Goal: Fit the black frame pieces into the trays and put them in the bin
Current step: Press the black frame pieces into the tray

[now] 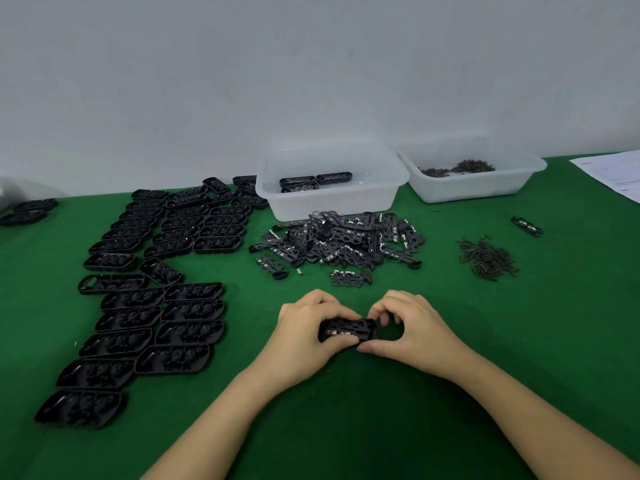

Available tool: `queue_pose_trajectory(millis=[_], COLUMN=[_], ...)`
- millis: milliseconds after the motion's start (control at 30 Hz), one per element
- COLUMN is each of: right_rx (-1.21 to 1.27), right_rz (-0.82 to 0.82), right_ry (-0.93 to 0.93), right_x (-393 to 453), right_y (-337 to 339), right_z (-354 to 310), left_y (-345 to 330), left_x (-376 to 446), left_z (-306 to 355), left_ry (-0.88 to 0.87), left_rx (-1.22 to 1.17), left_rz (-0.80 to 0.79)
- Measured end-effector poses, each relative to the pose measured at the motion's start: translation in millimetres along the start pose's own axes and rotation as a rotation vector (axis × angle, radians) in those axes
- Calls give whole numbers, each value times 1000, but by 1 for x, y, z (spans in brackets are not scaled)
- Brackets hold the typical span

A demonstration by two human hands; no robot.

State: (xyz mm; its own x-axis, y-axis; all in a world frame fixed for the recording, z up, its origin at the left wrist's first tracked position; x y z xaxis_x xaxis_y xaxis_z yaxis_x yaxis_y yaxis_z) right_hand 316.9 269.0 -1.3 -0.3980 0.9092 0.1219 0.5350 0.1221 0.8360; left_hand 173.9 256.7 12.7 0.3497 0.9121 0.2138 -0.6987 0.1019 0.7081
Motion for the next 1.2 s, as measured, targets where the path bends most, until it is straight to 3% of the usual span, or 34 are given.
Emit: queue_pose_trajectory(millis=[300,600,1000,1200], right_rx=[-5,-7,-4,75], right_rz=[12,-19,38,-63], right_ry=[1,-14,44,25], right_x=[-2,-1,-4,-3], right_y=[1,-2,1,8], right_z=[0,2,-1,5], left_y=[-2,30,18,18], left_x=[-4,-31,-23,-23], left_z=[0,-15,-25,-28], left_ry=[-33,-100,-15,-30], left_rx=[-32,176,126,117], left_rz=[-10,196,77,98])
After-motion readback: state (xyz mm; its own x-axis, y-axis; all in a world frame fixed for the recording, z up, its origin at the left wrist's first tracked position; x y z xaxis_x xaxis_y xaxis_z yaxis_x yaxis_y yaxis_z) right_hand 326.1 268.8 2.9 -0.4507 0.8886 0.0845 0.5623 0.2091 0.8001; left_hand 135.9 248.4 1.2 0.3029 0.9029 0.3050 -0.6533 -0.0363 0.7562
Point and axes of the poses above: each hand's wrist, its own x-axis towards the middle knuckle, its own y-axis out of the back of the hand, z = x × y, the point moved 7 cm from there along x, towards the middle knuckle, and after that the axes turned 2 degrees about -x, right-handed, at the moved point
